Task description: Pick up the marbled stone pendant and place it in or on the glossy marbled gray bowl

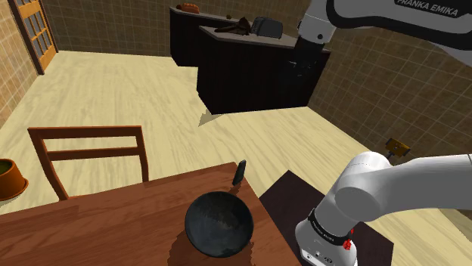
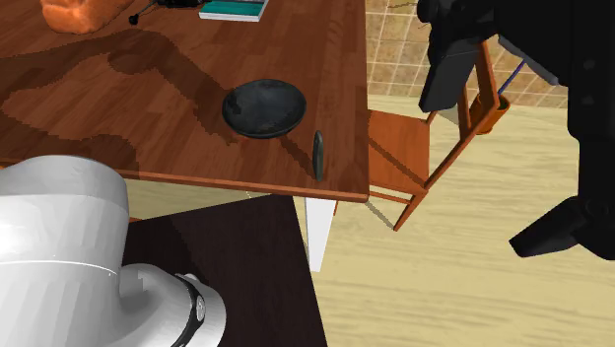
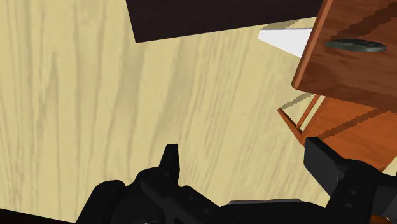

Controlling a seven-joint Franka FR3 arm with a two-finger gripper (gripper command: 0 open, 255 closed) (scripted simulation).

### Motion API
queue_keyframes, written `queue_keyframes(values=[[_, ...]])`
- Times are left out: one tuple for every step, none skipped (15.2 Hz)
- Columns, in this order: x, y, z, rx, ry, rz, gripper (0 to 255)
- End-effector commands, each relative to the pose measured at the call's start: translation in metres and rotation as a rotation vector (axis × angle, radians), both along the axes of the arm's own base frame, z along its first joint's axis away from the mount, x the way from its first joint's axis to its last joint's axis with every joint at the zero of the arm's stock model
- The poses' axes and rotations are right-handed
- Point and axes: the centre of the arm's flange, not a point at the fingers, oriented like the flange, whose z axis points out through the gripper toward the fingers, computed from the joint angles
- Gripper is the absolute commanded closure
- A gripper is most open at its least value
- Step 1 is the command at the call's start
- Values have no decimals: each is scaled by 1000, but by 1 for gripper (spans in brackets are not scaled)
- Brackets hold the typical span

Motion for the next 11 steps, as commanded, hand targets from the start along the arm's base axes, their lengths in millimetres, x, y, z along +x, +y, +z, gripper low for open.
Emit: queue_keyframes(values=[[0, 0, 0, 0, 0, 0, 0], [-1, 9, -9, 4, 5, -14, 0], [-3, 18, -18, 8, 9, -28, 0], [-4, 27, -26, 13, 14, -42, 0], [-5, 36, -35, 17, 18, -56, 0], [-6, 45, -44, 21, 23, -70, 0], [-7, 55, -52, 25, 27, -84, 0], [-8, 64, -61, 30, 32, -98, 0], [-9, 73, -70, 34, 37, -112, 0], [-9, 83, -78, 38, 41, -126, 0], [-10, 92, -86, 42, 46, -140, 0]])
